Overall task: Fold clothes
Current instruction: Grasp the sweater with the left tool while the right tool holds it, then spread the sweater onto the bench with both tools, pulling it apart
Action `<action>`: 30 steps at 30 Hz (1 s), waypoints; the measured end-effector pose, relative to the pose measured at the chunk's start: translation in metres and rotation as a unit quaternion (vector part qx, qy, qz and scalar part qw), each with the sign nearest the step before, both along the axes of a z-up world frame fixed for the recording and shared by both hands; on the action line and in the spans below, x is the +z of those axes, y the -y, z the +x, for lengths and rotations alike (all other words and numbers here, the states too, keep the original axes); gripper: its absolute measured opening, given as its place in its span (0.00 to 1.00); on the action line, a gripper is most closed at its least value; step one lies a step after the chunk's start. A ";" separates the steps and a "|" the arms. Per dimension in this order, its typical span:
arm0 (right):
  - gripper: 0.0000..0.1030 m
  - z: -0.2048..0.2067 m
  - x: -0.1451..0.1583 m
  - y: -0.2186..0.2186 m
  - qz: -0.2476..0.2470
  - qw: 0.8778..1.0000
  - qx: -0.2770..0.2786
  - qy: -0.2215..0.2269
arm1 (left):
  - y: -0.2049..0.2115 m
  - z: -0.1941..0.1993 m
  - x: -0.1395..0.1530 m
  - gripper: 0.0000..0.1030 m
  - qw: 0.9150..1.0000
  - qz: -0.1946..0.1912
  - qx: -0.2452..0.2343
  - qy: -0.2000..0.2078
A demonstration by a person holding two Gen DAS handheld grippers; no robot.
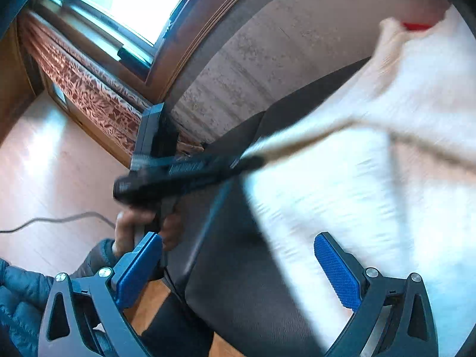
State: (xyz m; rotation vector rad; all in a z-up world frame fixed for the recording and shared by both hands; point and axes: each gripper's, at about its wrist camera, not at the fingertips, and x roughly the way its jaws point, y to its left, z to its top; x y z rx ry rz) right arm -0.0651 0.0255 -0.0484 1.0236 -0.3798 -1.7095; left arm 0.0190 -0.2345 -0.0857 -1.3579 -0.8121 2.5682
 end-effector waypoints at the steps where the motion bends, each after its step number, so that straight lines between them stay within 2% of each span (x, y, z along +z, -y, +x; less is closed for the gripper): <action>1: 1.00 0.003 0.004 0.005 0.005 1.000 -0.002 0.002 | 0.010 0.014 -0.004 0.04 1.000 0.006 0.014 0.003; 6: 1.00 0.005 0.000 -0.031 0.031 0.998 -0.040 0.025 | 0.070 0.072 -0.019 0.04 0.995 0.045 0.088 0.016; 9: 1.00 0.006 0.003 -0.039 0.049 0.995 -0.075 0.038 | 0.093 0.099 -0.018 0.05 0.991 0.047 0.121 0.012; 12: 1.00 0.006 -0.003 -0.044 0.053 0.991 -0.111 0.061 | 0.106 0.120 -0.018 0.10 0.989 0.038 0.143 0.023; 15: 1.00 0.007 -0.008 -0.044 0.045 0.988 -0.126 0.079 | 0.110 0.140 -0.013 0.12 0.988 0.010 0.150 0.029; 17: 1.00 0.009 -0.006 -0.040 0.057 0.987 -0.134 0.068 | 0.108 0.149 -0.006 0.13 0.988 -0.009 0.150 0.028; 18: 1.00 0.008 -0.003 -0.038 0.067 0.986 -0.138 0.060 | 0.107 0.154 -0.002 0.13 0.989 -0.013 0.146 0.024; 20: 1.00 0.006 0.002 -0.035 0.087 0.985 -0.146 0.042 | 0.106 0.162 0.007 0.15 0.992 0.009 0.127 0.004; 22: 1.00 0.000 0.000 -0.045 0.089 0.983 -0.148 0.054 | 0.096 0.161 0.017 0.17 0.995 0.029 0.097 -0.017; 23: 1.00 -0.001 -0.001 -0.051 0.109 0.980 -0.160 0.047 | 0.088 0.157 0.021 0.19 0.996 0.031 0.083 -0.023; 25: 1.00 -0.002 -0.002 -0.060 0.147 0.971 -0.185 0.028 | 0.061 0.142 0.025 0.22 0.998 0.045 0.039 -0.029; 27: 1.00 -0.001 -0.007 -0.066 0.209 0.956 -0.205 0.001 | 0.028 0.124 0.022 0.24 0.998 0.065 -0.011 -0.025; 30: 1.00 0.000 -0.023 -0.072 0.267 0.942 -0.200 -0.042 | -0.025 0.093 0.011 0.24 0.995 0.056 -0.076 0.000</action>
